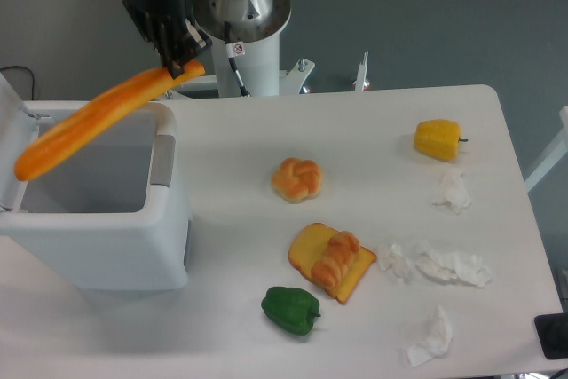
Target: Place the long bread in the trash can
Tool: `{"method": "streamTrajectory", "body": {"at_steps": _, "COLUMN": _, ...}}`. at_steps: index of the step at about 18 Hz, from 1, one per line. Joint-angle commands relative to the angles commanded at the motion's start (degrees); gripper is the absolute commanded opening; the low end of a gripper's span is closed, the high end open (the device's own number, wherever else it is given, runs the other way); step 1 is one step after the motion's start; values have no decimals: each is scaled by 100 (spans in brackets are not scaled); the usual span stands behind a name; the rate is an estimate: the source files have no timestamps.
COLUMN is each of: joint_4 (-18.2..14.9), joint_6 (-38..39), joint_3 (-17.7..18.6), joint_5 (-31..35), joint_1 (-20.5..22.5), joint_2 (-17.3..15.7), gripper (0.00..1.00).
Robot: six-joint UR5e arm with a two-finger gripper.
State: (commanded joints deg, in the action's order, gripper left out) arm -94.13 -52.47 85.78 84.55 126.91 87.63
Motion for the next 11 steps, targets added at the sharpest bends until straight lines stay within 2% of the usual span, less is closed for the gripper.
{"method": "streamTrajectory", "body": {"at_steps": 3, "joint_4": 0, "joint_6": -18, "joint_3": -9, "joint_5": -9, "joint_1": 0, "joint_2": 18, "gripper": 2}}
{"method": "streamTrajectory", "body": {"at_steps": 6, "joint_4": 0, "joint_6": -35, "joint_3": -53, "joint_5": -26, "joint_1": 0, "joint_2": 9, "gripper": 9}}
{"method": "streamTrajectory", "body": {"at_steps": 7, "joint_4": 9, "joint_6": -35, "joint_3": -70, "joint_5": -35, "joint_1": 0, "joint_2": 9, "gripper": 13}}
{"method": "streamTrajectory", "body": {"at_steps": 11, "joint_4": 88, "joint_6": -62, "joint_3": -132, "joint_5": -44, "joint_1": -9, "joint_2": 88, "gripper": 43}}
